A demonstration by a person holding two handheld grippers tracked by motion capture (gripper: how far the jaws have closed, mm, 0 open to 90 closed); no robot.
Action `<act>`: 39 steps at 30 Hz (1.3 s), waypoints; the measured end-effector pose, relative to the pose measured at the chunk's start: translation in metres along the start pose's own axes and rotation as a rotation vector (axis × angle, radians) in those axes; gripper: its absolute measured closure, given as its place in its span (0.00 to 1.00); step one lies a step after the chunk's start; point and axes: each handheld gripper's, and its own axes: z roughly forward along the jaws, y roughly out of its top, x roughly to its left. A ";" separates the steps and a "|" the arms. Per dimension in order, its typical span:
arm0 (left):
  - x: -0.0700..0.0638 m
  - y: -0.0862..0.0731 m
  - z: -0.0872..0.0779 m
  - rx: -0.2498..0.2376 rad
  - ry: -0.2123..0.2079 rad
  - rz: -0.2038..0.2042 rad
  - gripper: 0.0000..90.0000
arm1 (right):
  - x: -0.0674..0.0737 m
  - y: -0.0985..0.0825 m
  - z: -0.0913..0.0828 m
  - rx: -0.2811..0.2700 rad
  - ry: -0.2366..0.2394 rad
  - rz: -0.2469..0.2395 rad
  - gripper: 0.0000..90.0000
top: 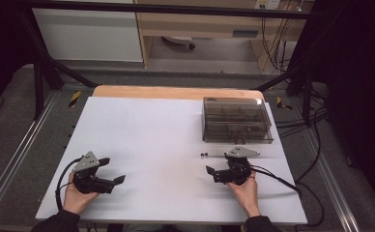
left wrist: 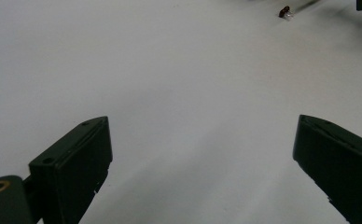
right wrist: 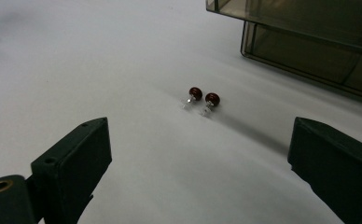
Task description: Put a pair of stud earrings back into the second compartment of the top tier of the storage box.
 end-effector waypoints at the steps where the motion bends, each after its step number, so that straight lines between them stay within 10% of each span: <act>1: 0.000 0.000 0.000 -0.002 0.000 -0.001 0.05 | 0.000 0.001 0.001 -0.004 0.002 0.003 0.09; 39: 0.001 0.000 -0.001 0.001 0.006 -0.005 0.05 | -0.003 0.020 0.044 0.052 -0.067 -0.018 0.62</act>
